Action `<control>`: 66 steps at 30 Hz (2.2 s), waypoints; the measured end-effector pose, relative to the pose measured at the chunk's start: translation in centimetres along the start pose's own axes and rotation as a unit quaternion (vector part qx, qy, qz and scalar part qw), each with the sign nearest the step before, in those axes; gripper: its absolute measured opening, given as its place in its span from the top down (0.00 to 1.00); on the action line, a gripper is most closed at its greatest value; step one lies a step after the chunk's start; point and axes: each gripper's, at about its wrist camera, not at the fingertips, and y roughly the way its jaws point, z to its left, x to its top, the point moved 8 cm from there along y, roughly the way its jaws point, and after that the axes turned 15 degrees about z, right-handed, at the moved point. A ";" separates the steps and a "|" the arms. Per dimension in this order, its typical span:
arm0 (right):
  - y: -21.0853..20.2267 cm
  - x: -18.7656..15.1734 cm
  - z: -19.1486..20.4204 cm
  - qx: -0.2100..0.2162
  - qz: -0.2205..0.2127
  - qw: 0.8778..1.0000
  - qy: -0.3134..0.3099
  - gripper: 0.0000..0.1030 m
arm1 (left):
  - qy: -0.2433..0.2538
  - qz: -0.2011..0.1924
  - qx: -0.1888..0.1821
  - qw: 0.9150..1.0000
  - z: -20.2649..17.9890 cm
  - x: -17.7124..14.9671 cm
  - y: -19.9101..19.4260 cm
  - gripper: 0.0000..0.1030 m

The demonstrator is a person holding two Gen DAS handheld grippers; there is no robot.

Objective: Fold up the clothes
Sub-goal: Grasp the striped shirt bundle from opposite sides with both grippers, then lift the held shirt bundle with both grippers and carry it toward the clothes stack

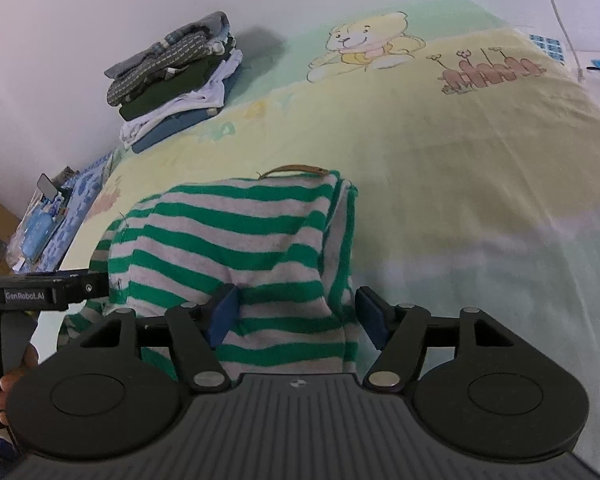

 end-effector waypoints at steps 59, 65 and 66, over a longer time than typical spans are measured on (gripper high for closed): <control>-0.2 -0.7 0.7 0.056 0.022 0.998 -0.005 0.63 | 0.005 -0.013 -0.154 0.988 -2.5 -3.4 -0.6 0.36; 0.4 -0.3 0.3 0.059 0.000 0.998 0.009 0.49 | 0.007 -0.030 -0.121 0.992 -3.4 -3.1 -1.1 0.41; 0.4 -0.4 0.4 0.055 -0.005 0.998 0.005 0.50 | 0.010 -0.032 -0.113 0.993 -3.7 -3.0 -1.2 0.41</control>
